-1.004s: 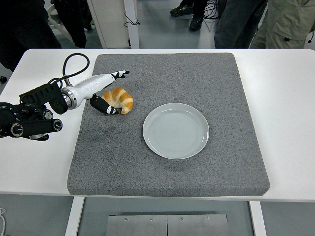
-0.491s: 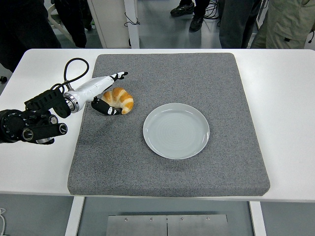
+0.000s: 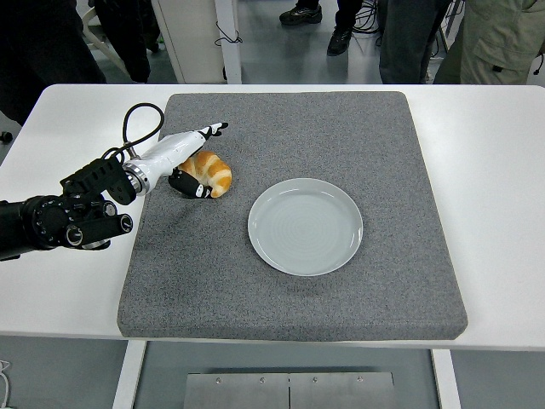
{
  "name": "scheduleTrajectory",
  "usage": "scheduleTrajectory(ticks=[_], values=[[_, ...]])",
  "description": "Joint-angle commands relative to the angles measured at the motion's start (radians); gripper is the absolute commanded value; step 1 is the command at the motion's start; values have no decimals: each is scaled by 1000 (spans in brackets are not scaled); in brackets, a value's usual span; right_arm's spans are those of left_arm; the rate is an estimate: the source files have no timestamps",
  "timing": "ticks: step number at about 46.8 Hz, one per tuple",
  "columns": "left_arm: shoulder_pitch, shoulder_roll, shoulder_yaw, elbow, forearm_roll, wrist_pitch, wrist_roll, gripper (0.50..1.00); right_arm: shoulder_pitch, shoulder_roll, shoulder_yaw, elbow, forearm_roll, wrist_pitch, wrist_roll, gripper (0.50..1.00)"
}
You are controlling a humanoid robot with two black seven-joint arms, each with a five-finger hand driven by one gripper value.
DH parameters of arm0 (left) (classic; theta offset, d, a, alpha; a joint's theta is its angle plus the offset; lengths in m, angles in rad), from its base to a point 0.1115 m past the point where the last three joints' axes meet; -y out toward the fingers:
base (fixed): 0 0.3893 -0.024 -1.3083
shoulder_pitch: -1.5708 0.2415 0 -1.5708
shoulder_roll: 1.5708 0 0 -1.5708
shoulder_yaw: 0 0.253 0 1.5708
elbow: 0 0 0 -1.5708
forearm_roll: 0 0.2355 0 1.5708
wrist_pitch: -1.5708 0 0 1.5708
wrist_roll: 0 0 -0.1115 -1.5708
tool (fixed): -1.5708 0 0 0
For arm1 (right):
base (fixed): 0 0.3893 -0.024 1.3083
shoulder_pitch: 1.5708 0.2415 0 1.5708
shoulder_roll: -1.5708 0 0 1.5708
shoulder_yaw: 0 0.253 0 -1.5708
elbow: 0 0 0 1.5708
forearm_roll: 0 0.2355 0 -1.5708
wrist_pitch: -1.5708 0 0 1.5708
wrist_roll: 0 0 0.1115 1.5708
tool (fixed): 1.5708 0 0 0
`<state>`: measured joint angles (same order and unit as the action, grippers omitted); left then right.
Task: Place the bread on the plate
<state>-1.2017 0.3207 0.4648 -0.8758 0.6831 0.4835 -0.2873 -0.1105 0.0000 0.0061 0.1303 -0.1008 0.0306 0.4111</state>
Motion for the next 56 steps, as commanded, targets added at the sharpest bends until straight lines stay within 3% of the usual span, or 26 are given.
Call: scheduleTrajectory(ticks=[1, 15, 23, 29, 56], values=[[5, -5, 0, 3, -4, 0, -6, 907, 0, 0, 0, 0, 1, 0, 0, 1000], [11, -6, 0, 5, -7, -8, -4, 755, 0, 0, 0, 0, 0, -1, 0, 1000], [11, -6, 0, 3, -7, -16, -4, 634, 0, 0, 0, 0, 0, -1, 0, 1000], [11, -6, 2, 3, -5, -19, -4, 507, 0, 0, 0, 0, 0, -1, 0, 1000], [-16, 1, 0, 3, -7, -40, -9, 500, 0, 0, 0, 0, 0, -1, 0, 1000]])
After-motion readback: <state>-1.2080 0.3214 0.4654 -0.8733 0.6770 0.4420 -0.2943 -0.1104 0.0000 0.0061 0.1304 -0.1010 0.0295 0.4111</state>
